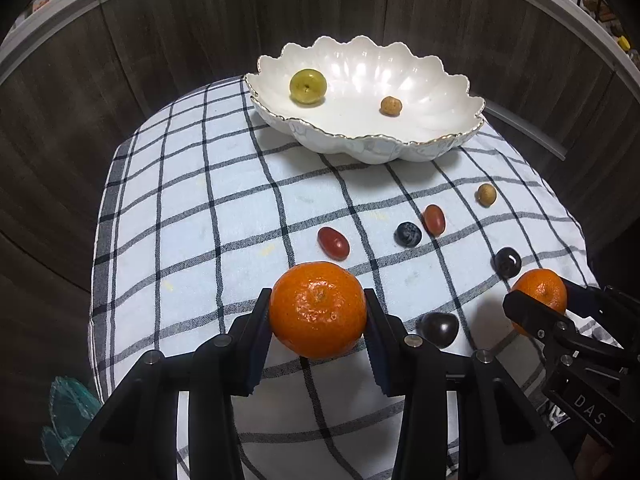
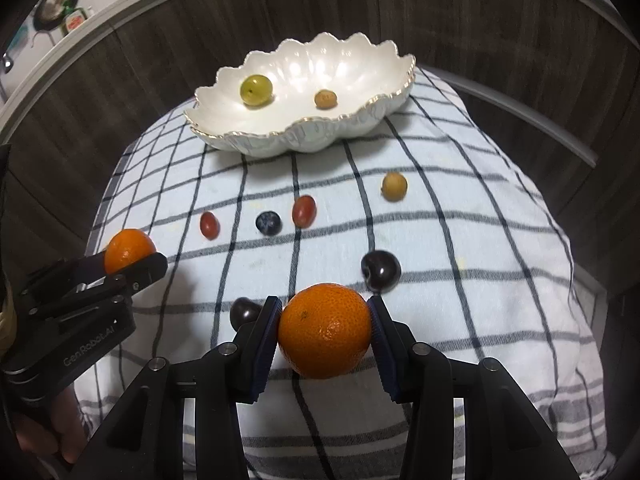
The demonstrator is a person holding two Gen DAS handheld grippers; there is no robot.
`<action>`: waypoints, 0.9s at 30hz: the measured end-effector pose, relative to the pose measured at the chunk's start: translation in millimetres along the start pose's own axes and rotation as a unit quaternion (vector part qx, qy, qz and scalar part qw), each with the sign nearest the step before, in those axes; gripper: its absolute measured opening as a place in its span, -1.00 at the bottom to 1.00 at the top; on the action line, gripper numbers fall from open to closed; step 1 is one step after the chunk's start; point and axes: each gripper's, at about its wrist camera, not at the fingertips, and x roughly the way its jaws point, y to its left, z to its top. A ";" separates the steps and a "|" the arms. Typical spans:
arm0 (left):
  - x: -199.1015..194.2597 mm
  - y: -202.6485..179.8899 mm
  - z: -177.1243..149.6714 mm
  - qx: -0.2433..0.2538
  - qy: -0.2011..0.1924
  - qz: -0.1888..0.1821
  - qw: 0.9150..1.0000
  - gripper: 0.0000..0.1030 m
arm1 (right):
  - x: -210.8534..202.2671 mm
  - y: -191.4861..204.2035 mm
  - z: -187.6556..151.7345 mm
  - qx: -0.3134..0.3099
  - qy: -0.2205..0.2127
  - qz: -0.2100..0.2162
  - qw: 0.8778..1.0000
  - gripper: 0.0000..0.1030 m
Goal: Organize fruits
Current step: 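Close the left tool on one mandarin while the right tool grasps the other mandarin, then carry both mandarins over the bowl and open both tools to drop them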
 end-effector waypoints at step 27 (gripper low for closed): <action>-14.4 -15.0 63.6 -0.030 -0.040 0.016 0.999 -0.19 | -14.7 -16.7 83.6 -0.044 -0.072 -0.009 0.996 -0.13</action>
